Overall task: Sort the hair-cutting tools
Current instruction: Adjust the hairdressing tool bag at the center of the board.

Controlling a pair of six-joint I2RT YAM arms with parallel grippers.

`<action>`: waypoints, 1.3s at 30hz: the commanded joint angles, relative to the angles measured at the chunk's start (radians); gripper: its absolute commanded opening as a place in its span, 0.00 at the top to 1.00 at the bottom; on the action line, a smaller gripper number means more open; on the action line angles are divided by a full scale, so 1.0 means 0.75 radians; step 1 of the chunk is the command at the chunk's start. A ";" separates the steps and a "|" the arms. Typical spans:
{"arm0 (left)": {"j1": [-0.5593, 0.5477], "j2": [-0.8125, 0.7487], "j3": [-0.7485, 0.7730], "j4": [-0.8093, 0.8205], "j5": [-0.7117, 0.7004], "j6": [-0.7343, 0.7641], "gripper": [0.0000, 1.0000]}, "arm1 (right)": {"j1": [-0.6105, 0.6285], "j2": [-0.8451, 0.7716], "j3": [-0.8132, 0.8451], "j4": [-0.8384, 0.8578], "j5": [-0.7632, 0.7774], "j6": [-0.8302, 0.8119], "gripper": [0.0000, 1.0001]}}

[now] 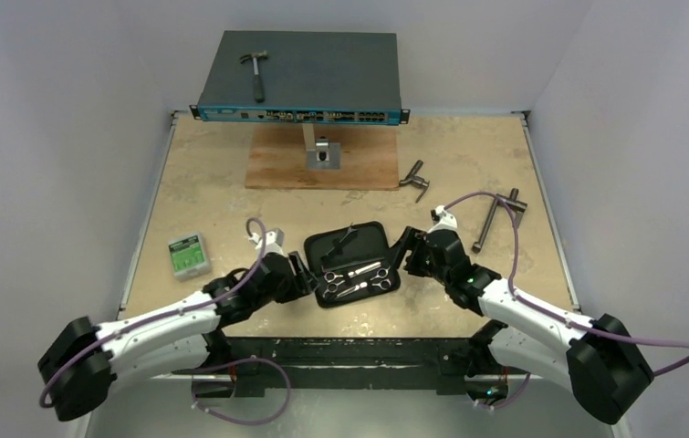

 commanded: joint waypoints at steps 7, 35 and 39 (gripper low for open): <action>0.418 -0.072 0.328 -0.222 0.009 0.220 0.38 | -0.009 -0.008 -0.029 0.015 0.016 0.013 0.32; 0.684 0.765 0.418 0.609 0.924 0.415 0.45 | -0.008 0.086 -0.239 0.245 -0.215 0.139 0.34; 0.645 0.711 0.351 0.713 0.969 0.417 0.54 | -0.008 0.152 -0.231 0.295 -0.213 0.145 0.35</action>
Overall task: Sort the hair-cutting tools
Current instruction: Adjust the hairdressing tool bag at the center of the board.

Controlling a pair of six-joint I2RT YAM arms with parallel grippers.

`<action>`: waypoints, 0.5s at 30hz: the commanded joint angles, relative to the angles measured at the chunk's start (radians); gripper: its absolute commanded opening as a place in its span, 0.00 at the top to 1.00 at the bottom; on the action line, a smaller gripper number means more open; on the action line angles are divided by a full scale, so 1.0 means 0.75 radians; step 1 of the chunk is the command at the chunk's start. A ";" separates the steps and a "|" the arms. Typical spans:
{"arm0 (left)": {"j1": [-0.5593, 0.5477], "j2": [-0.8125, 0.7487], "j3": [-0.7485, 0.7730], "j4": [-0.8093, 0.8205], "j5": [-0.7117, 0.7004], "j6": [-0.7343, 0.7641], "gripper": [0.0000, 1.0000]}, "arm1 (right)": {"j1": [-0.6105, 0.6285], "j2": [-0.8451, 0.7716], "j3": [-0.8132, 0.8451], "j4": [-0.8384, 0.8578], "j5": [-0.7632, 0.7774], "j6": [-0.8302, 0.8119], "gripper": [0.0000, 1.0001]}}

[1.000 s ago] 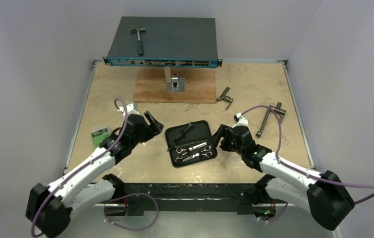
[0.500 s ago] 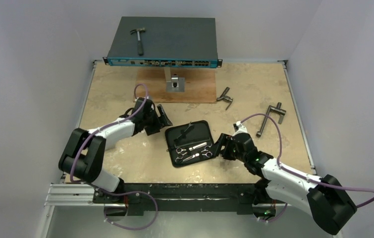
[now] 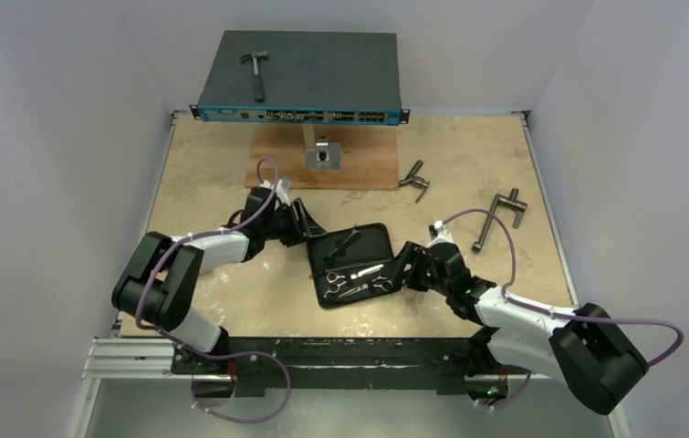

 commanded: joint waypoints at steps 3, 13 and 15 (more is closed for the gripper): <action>-0.103 -0.130 -0.081 0.226 0.178 0.039 0.60 | 0.001 0.131 -0.010 0.065 -0.012 0.022 0.36; -0.217 -0.367 -0.283 0.224 0.051 0.074 0.67 | 0.000 0.231 0.034 0.092 0.037 0.005 0.38; -0.240 -0.416 -0.311 0.200 0.017 0.082 0.68 | -0.002 0.244 0.045 0.087 0.047 -0.001 0.38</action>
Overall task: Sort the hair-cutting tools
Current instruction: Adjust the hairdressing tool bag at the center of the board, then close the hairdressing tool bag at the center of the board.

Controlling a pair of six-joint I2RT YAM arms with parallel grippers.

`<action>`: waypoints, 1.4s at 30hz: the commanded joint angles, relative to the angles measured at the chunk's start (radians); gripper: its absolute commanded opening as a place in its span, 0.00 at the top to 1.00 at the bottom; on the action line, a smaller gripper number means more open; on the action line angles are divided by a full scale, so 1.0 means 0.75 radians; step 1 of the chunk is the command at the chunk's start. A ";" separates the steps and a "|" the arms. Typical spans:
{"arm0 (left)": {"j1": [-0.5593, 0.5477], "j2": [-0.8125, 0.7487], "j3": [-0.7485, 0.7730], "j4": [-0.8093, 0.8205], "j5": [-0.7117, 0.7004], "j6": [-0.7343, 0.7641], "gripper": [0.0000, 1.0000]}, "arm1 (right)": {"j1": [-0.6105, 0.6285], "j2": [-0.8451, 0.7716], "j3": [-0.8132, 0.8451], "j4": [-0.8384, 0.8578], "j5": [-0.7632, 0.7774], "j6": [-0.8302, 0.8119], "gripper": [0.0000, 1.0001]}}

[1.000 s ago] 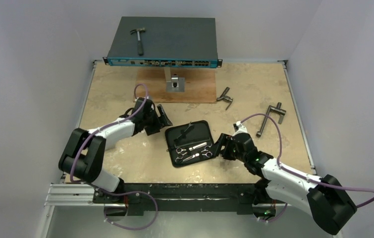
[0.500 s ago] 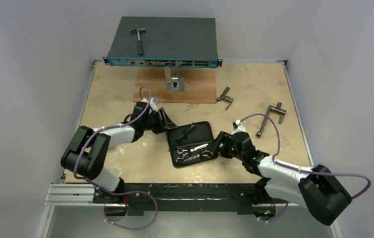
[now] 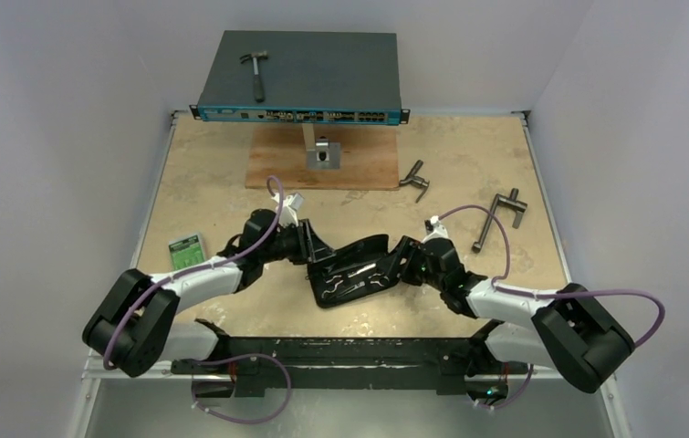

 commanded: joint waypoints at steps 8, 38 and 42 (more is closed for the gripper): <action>-0.115 -0.203 -0.094 -0.118 -0.165 0.085 0.67 | 0.001 -0.018 0.037 -0.192 0.039 -0.030 0.35; -0.125 -0.298 -0.134 -0.161 -0.227 0.081 0.67 | 0.202 -0.185 0.342 -0.165 -0.165 -0.250 0.94; -0.131 -0.291 -0.135 -0.150 -0.226 0.077 0.67 | 0.202 -0.111 0.364 -0.150 -0.130 -0.254 1.00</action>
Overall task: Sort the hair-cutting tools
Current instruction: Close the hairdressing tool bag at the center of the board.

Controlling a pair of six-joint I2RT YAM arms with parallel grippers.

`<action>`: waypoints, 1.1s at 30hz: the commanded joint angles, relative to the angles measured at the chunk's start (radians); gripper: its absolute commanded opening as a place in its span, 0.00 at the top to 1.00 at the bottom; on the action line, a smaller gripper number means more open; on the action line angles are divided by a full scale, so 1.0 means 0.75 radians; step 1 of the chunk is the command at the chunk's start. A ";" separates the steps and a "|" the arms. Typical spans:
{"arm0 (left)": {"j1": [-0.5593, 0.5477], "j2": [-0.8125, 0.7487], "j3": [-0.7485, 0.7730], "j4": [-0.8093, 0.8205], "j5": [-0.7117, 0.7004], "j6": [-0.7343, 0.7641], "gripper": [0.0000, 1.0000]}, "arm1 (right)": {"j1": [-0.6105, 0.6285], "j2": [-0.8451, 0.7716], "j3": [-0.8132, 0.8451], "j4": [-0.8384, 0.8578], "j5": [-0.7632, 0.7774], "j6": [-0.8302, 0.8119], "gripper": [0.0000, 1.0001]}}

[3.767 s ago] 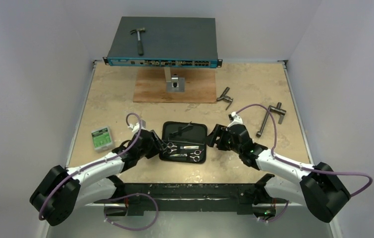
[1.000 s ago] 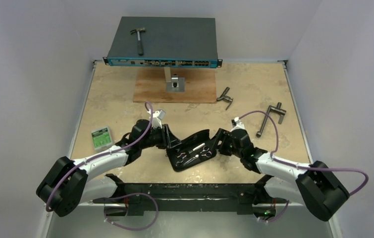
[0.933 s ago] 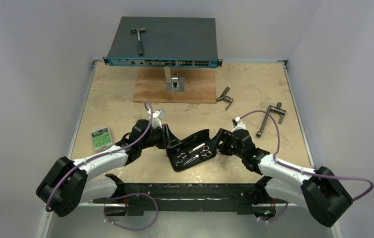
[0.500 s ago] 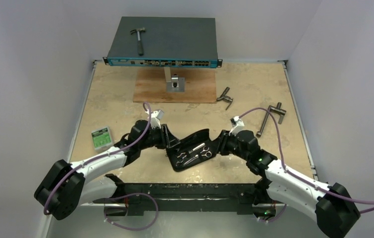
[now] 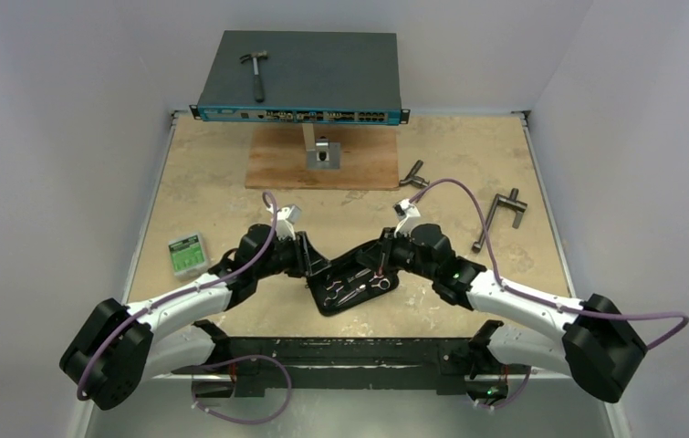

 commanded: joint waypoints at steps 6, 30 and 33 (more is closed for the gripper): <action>-0.015 0.000 -0.017 0.018 -0.013 0.022 0.68 | 0.002 0.167 0.045 0.113 0.032 -0.012 1.00; -0.022 -0.032 -0.014 -0.003 -0.004 0.017 0.68 | -0.029 0.182 0.021 0.163 0.029 -0.060 1.00; -0.023 -0.032 -0.015 -0.003 -0.001 0.019 0.68 | -0.046 0.221 0.009 0.181 0.030 -0.052 1.00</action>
